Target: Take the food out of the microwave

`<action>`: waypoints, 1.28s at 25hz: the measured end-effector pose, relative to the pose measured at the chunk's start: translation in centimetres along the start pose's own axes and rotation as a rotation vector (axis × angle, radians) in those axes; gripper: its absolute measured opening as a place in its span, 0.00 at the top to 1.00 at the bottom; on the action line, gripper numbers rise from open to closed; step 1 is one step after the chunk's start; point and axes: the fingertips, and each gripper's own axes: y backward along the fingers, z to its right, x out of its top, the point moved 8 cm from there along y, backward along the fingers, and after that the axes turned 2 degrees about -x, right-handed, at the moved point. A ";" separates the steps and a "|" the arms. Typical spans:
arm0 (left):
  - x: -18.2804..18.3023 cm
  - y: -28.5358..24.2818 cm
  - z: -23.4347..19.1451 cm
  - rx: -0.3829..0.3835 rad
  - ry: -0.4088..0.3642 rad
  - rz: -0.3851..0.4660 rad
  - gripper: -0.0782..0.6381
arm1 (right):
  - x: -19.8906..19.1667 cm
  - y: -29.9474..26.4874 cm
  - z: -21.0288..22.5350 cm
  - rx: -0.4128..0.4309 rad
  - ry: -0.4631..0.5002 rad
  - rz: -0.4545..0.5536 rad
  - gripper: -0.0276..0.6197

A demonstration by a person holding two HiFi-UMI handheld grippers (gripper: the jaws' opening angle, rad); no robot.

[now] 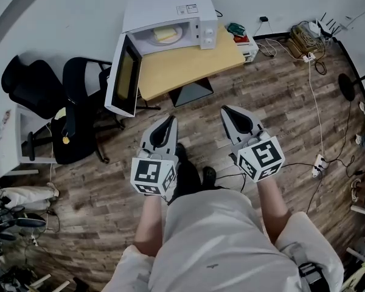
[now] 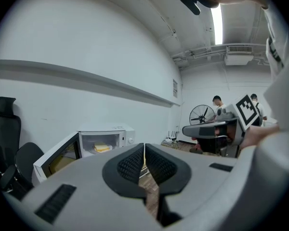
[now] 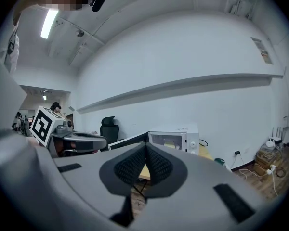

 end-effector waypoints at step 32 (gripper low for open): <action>3.1 -9.8 -13.1 -0.103 -0.024 0.011 0.75 | 3.8 -15.2 2.6 -0.031 -0.008 -0.053 0.73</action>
